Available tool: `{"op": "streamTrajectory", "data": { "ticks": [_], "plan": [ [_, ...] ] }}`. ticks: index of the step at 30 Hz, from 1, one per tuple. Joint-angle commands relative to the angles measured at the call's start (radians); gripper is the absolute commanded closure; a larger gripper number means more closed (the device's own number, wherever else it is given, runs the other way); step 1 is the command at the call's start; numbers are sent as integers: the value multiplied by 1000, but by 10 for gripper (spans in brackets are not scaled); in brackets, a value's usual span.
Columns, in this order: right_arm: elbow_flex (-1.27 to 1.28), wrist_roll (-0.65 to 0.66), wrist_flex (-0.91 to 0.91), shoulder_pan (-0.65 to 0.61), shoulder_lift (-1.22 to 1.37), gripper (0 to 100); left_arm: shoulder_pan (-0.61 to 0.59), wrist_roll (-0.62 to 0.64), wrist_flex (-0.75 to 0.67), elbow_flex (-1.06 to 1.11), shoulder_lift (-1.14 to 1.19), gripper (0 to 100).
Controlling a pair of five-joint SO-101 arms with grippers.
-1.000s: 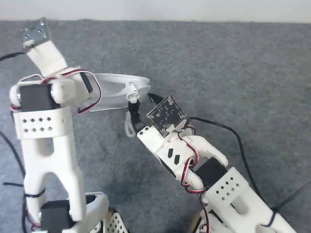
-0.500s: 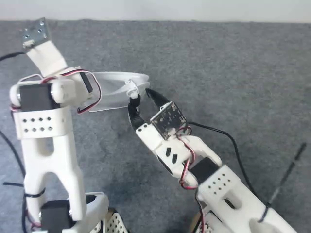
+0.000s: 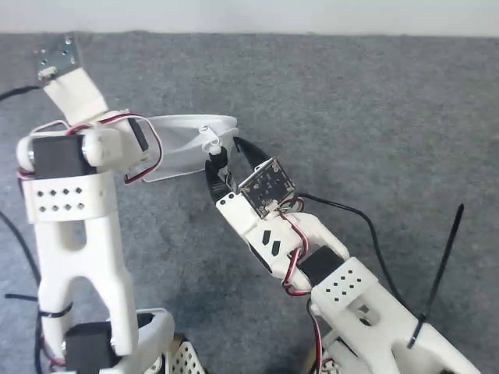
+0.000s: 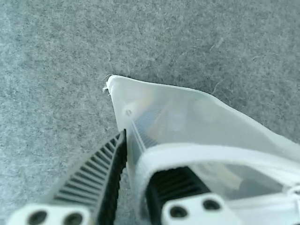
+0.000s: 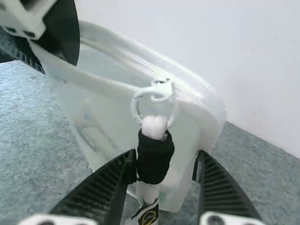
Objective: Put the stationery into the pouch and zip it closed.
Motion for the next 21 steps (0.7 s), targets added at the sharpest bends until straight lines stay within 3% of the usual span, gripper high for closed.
{"op": "streamTrajectory", "data": {
  "ticks": [1,10,21],
  "plan": [
    [-9,6,-22,-8,-13,804,8,-5,-37,-21,-60,988],
    [17,6,-30,-8,-84,879,8,-5,-37,-19,-58,988],
    [15,5,-31,-7,-85,881,8,-5,-37,-19,-60,988]
  ]
}}
